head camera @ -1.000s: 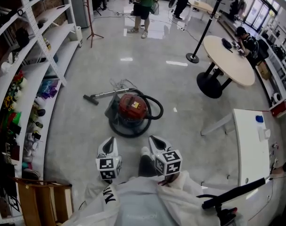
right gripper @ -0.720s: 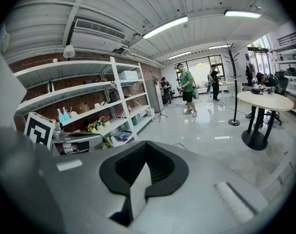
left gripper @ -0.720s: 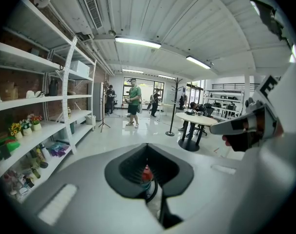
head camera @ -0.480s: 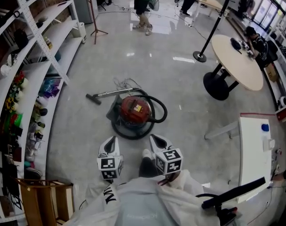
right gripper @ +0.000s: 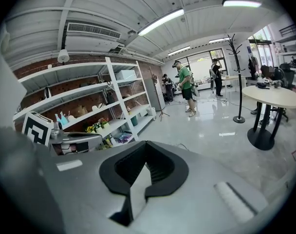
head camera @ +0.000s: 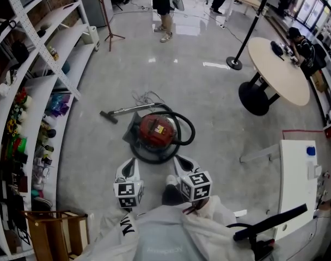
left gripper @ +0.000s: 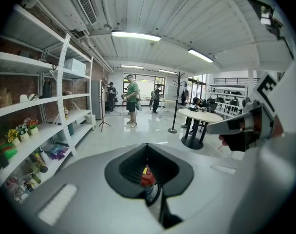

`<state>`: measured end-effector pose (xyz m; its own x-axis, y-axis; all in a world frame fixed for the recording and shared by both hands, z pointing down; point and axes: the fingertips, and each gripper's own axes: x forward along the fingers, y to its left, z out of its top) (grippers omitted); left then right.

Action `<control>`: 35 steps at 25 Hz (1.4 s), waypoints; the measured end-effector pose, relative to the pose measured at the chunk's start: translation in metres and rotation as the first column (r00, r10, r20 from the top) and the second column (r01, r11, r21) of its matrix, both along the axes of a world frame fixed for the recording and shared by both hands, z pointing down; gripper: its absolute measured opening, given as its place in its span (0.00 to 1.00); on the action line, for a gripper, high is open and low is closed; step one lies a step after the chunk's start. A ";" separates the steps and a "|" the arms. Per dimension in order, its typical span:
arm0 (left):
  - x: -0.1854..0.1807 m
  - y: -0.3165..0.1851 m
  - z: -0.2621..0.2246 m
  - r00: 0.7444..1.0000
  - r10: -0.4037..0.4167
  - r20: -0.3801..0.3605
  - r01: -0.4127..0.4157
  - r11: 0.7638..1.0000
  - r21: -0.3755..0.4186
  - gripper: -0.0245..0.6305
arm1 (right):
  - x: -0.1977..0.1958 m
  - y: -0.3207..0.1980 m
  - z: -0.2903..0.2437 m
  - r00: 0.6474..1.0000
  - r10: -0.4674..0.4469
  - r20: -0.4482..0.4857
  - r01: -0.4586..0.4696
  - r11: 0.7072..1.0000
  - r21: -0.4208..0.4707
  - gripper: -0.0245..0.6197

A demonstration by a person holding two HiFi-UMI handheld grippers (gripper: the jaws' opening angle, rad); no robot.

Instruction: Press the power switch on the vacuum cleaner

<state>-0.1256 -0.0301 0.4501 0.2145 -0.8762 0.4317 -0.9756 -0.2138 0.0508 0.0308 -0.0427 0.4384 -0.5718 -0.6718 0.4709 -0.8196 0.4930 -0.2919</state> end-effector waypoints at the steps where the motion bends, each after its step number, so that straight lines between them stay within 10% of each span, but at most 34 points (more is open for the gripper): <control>1: 0.001 -0.004 0.000 1.000 0.000 0.000 0.000 1.000 -0.001 0.04 | 0.001 -0.004 0.001 1.000 0.001 0.001 -0.001 1.000 -0.003 0.04; 35: 0.044 -0.113 0.001 0.998 -0.027 0.053 0.029 0.999 -0.028 0.04 | 0.044 -0.128 0.015 0.998 -0.031 0.047 0.033 0.999 -0.023 0.04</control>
<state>-0.0818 -0.1433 0.4515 0.1664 -0.8688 0.4664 -0.9826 -0.1857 0.0045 0.0749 -0.1709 0.4538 -0.6144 -0.6419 0.4587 -0.7888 0.5113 -0.3411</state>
